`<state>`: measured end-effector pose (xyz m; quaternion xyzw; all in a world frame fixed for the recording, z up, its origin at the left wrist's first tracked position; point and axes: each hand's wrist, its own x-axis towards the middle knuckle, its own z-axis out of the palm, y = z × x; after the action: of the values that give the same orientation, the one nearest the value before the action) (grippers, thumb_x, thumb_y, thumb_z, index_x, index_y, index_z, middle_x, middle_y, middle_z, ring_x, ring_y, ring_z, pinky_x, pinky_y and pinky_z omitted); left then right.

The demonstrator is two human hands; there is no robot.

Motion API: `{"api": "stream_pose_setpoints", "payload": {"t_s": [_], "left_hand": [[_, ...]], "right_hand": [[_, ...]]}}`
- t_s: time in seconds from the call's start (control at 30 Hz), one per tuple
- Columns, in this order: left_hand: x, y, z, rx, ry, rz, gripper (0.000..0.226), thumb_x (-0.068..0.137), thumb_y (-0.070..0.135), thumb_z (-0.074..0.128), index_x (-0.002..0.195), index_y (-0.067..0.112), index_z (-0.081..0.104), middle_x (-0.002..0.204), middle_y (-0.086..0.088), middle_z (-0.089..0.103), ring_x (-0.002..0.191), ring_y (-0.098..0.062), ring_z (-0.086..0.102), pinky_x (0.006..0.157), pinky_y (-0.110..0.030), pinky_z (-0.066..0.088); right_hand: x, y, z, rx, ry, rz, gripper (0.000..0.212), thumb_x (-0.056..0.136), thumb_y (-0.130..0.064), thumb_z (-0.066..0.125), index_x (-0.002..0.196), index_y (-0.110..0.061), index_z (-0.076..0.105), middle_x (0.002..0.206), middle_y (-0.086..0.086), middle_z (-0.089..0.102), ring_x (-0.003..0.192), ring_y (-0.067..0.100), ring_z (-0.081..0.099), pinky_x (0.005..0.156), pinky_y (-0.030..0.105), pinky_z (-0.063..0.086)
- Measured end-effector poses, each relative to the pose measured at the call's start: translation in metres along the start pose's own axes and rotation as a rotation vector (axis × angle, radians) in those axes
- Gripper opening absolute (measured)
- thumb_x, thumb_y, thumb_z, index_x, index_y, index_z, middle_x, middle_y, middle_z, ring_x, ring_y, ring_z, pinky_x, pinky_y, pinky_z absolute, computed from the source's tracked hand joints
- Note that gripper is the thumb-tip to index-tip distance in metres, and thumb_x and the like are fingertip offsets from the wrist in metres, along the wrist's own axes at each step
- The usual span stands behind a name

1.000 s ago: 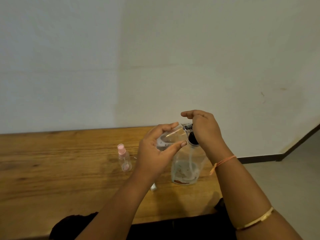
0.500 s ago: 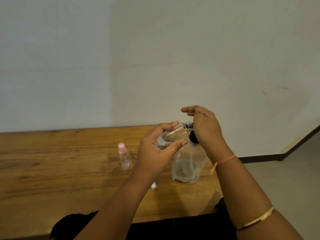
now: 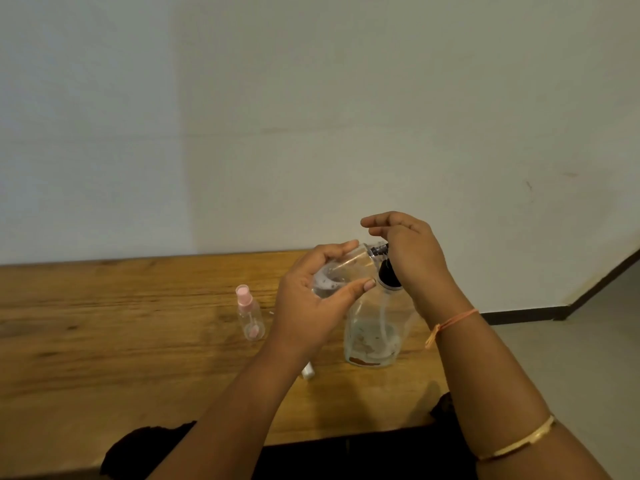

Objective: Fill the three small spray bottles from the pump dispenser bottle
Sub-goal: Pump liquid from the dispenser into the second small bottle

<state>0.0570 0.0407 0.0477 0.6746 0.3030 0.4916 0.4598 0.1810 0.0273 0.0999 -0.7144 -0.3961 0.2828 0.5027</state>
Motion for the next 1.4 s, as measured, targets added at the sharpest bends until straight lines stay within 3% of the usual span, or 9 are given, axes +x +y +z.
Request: {"api": "stream_pose_setpoints", "payload": {"t_s": [0.2, 0.47, 0.57, 0.73, 1.0, 1.1, 1.23, 1.33, 1.4], "left_hand": [[0.000, -0.001, -0.001, 0.006, 0.006, 0.008, 0.037, 0.061, 0.031, 0.074, 0.095, 0.037, 0.060, 0.101, 0.025, 0.063, 0.102, 0.012, 0.057, 0.080, -0.003, 0.042], [0.000, 0.003, -0.001, 0.013, 0.021, 0.056, 0.038, 0.063, 0.033, 0.073, 0.098, 0.035, 0.059, 0.104, 0.017, 0.065, 0.104, 0.007, 0.057, 0.084, -0.004, 0.041], [-0.001, -0.003, 0.000, 0.012, 0.015, 0.028, 0.038, 0.064, 0.024, 0.077, 0.095, 0.035, 0.059, 0.103, 0.021, 0.063, 0.103, 0.011, 0.057, 0.082, -0.003, 0.042], [0.000, -0.008, 0.001, -0.005, 0.036, 0.025, 0.041, 0.065, 0.013, 0.080, 0.095, 0.032, 0.060, 0.104, 0.016, 0.065, 0.101, 0.009, 0.059, 0.081, -0.005, 0.044], [-0.001, 0.004, 0.001, -0.022, 0.018, 0.049, 0.037, 0.061, 0.028, 0.073, 0.095, 0.032, 0.059, 0.103, 0.015, 0.064, 0.100, 0.013, 0.057, 0.081, -0.003, 0.041], [-0.001, 0.000, 0.002, -0.013, 0.012, 0.021, 0.037, 0.061, 0.027, 0.075, 0.094, 0.033, 0.059, 0.102, 0.020, 0.063, 0.101, 0.012, 0.057, 0.082, -0.004, 0.042], [-0.002, -0.005, 0.001, -0.006, 0.020, -0.004, 0.038, 0.062, 0.023, 0.077, 0.094, 0.035, 0.059, 0.102, 0.024, 0.062, 0.100, 0.015, 0.056, 0.080, -0.002, 0.041], [-0.003, -0.001, 0.002, 0.000, 0.015, 0.017, 0.041, 0.063, 0.021, 0.077, 0.096, 0.035, 0.059, 0.101, 0.020, 0.063, 0.099, 0.015, 0.056, 0.080, -0.001, 0.041], [-0.002, 0.002, 0.002, -0.015, 0.019, 0.030, 0.038, 0.063, 0.021, 0.076, 0.095, 0.031, 0.060, 0.101, 0.020, 0.062, 0.099, 0.015, 0.056, 0.080, -0.002, 0.041]], "right_hand": [[0.000, 0.006, 0.001, 0.031, 0.026, -0.019, 0.039, 0.091, -0.001, 0.030, 0.100, -0.013, 0.067, 0.117, 0.004, 0.060, 0.107, 0.010, 0.051, 0.068, 0.012, 0.036], [0.000, -0.004, -0.003, -0.018, 0.017, -0.015, 0.037, 0.093, -0.004, 0.032, 0.103, -0.015, 0.066, 0.098, 0.002, 0.063, 0.087, 0.025, 0.055, 0.061, 0.027, 0.043], [-0.001, 0.002, 0.000, -0.067, 0.036, -0.010, 0.038, 0.093, -0.004, 0.030, 0.105, -0.015, 0.065, 0.079, -0.009, 0.053, 0.070, 0.017, 0.047, 0.050, 0.012, 0.036], [-0.002, 0.001, 0.002, -0.061, 0.036, -0.009, 0.039, 0.092, -0.005, 0.030, 0.103, -0.016, 0.066, 0.106, 0.004, 0.062, 0.083, 0.019, 0.054, 0.061, 0.021, 0.040], [0.000, -0.002, -0.003, -0.089, 0.031, -0.027, 0.042, 0.090, -0.002, 0.030, 0.104, -0.019, 0.065, 0.077, -0.014, 0.051, 0.066, 0.009, 0.045, 0.058, 0.019, 0.036], [-0.004, -0.002, 0.000, -0.070, 0.055, -0.012, 0.039, 0.092, -0.004, 0.030, 0.102, -0.017, 0.065, 0.086, 0.002, 0.061, 0.088, 0.034, 0.054, 0.050, 0.026, 0.037], [-0.010, -0.003, 0.002, -0.045, 0.043, 0.030, 0.039, 0.093, -0.003, 0.029, 0.101, -0.014, 0.066, 0.114, 0.024, 0.060, 0.108, 0.039, 0.052, 0.052, 0.031, 0.041], [-0.010, -0.002, -0.001, 0.000, 0.041, 0.021, 0.039, 0.093, -0.005, 0.030, 0.103, -0.015, 0.066, 0.109, 0.017, 0.062, 0.102, 0.035, 0.055, 0.056, 0.033, 0.041], [-0.008, -0.002, -0.003, 0.020, 0.032, -0.012, 0.039, 0.093, -0.005, 0.030, 0.102, -0.018, 0.066, 0.103, -0.003, 0.059, 0.089, 0.014, 0.055, 0.057, 0.014, 0.040]]}}
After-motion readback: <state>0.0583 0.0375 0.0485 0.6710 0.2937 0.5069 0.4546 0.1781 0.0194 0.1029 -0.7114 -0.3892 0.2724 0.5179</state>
